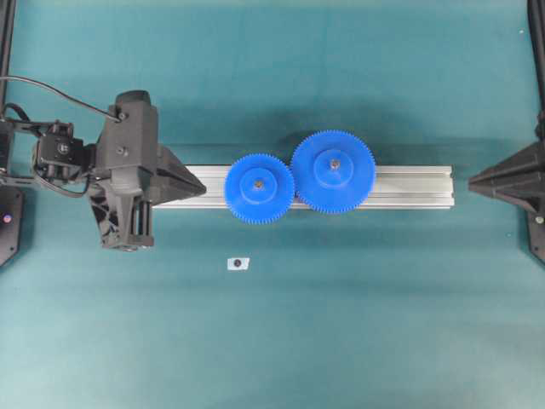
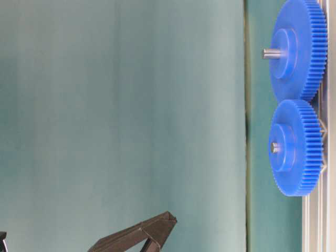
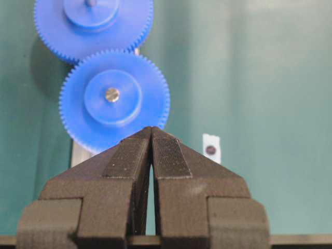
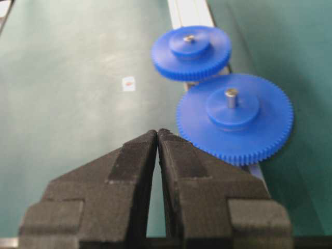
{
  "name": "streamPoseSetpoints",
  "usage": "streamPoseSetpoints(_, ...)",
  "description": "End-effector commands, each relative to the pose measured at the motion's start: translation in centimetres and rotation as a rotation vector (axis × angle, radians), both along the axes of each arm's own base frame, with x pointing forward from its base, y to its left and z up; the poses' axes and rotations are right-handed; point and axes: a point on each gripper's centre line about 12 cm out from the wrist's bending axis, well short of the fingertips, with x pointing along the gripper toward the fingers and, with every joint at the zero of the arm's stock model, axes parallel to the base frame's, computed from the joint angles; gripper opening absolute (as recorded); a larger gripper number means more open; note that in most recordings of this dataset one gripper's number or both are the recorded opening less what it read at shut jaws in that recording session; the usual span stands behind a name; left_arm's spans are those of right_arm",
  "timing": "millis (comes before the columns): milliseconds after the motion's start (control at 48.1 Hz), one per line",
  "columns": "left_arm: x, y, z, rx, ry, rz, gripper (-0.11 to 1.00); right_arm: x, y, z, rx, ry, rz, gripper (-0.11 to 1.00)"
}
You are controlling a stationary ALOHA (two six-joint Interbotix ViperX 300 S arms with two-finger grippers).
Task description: Find the location of the shaft and insert the small gear.
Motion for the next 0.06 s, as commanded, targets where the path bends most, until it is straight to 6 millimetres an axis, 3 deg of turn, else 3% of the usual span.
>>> streamPoseSetpoints(0,0.43,-0.19,1.31,-0.004,-0.040,-0.003,0.01,0.13,0.18,0.23,-0.015,0.001,0.016,0.16)
streamPoseSetpoints(42,0.48,-0.19,1.21,-0.008,-0.037,-0.001,0.01,0.11,0.18,0.14,-0.017,0.009,0.016,0.16)
